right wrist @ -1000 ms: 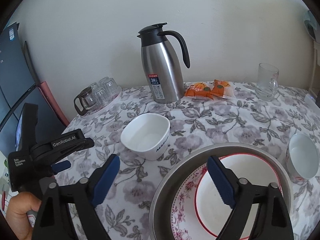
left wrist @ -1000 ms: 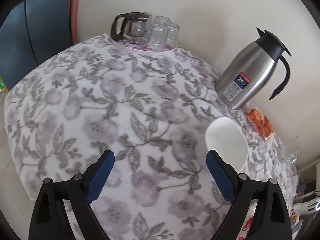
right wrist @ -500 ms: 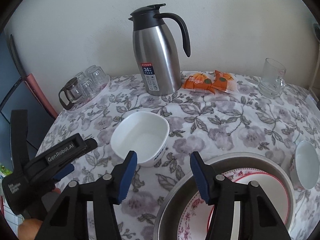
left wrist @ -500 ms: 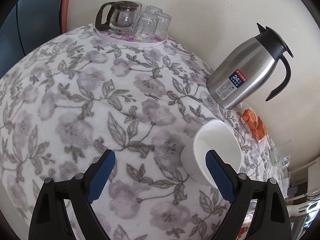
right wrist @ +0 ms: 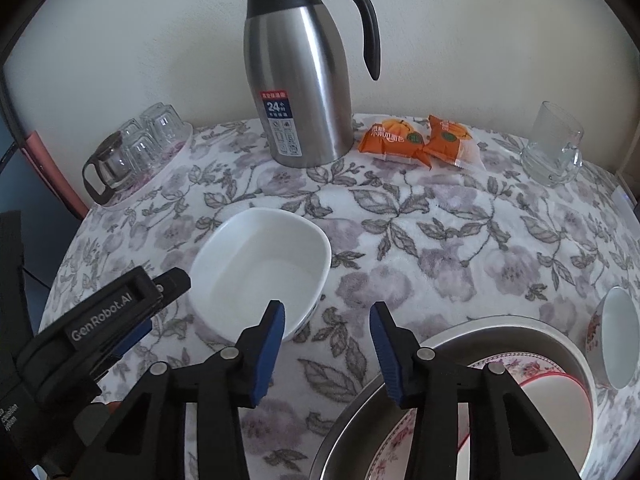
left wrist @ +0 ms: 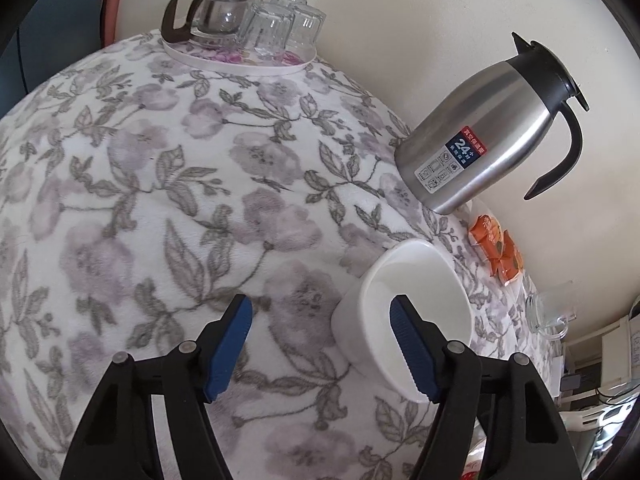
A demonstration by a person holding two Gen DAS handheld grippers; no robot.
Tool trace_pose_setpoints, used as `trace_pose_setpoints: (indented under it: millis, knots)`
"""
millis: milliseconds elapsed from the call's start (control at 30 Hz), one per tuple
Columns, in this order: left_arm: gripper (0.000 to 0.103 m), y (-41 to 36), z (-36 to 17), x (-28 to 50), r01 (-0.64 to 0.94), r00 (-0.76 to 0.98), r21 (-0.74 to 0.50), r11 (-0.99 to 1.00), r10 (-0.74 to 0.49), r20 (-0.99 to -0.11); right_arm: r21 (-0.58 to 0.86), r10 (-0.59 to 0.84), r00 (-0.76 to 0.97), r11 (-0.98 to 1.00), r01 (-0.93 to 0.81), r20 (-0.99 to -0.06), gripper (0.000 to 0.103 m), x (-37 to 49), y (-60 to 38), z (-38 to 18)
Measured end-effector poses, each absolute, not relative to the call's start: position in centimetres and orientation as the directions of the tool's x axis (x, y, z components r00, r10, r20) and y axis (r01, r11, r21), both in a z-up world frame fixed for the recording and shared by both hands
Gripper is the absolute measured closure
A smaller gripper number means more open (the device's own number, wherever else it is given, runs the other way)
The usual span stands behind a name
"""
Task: Organize plates and bowls
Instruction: 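Close both grippers on the white square bowl rim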
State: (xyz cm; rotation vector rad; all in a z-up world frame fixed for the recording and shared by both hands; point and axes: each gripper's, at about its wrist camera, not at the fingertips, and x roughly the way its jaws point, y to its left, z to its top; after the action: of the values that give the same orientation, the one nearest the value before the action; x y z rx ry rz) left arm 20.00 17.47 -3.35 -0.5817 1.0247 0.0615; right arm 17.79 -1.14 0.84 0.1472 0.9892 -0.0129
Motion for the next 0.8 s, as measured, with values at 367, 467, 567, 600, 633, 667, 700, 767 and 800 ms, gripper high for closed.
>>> trace_pose_setpoints:
  millis: [367,467,567,600,633,667,700,767,800]
  knots:
    - [0.048,16.2,-5.6,21.7,-0.305,0.508,-0.41,0.86,-0.217,-0.834,0.088,0.043,0.501,0.994,0.068,-0.865,0.068,19.9,-0.2,-1.4]
    - [0.057,15.8,-6.0,22.0,-0.298,0.504,-0.398,0.868,-0.211,-0.838,0.078,0.041,0.484,0.995,0.056,-0.874,0.071,20.4,0.3,-1.9]
    - [0.066,15.6,-6.4,22.1,-0.289,0.502,-0.402,0.869,-0.22,-0.836,0.089,0.053,0.466,0.995,0.055,-0.883,0.074,20.8,0.5,-2.5]
    - [0.067,15.5,-6.4,22.2,-0.284,0.504,-0.404,0.87,-0.223,-0.835,0.089,0.054,0.464,0.995,0.054,-0.884,0.074,20.9,0.6,-2.7]
    - [0.067,15.5,-6.4,22.2,-0.281,0.506,-0.403,0.871,-0.222,-0.834,0.089,0.055,0.463,0.995,0.052,-0.885,0.074,21.0,0.6,-2.9]
    - [0.067,15.5,-6.5,22.3,-0.28,0.505,-0.404,0.871,-0.224,-0.834,0.089,0.056,0.462,0.995,0.05,-0.885,0.075,21.1,0.7,-3.0]
    - [0.067,15.4,-6.6,22.3,-0.281,0.504,-0.405,0.87,-0.225,-0.834,0.09,0.057,0.459,0.995,0.05,-0.887,0.075,21.1,0.7,-3.2]
    - [0.067,15.3,-7.0,22.4,-0.282,0.497,-0.402,0.871,-0.225,-0.838,0.103,0.068,0.45,0.993,0.052,-0.89,0.075,21.2,0.6,-3.4]
    - [0.067,15.2,-7.2,22.4,-0.282,0.493,-0.4,0.872,-0.226,-0.84,0.113,0.078,0.446,0.992,0.052,-0.892,0.078,21.2,0.5,-3.6]
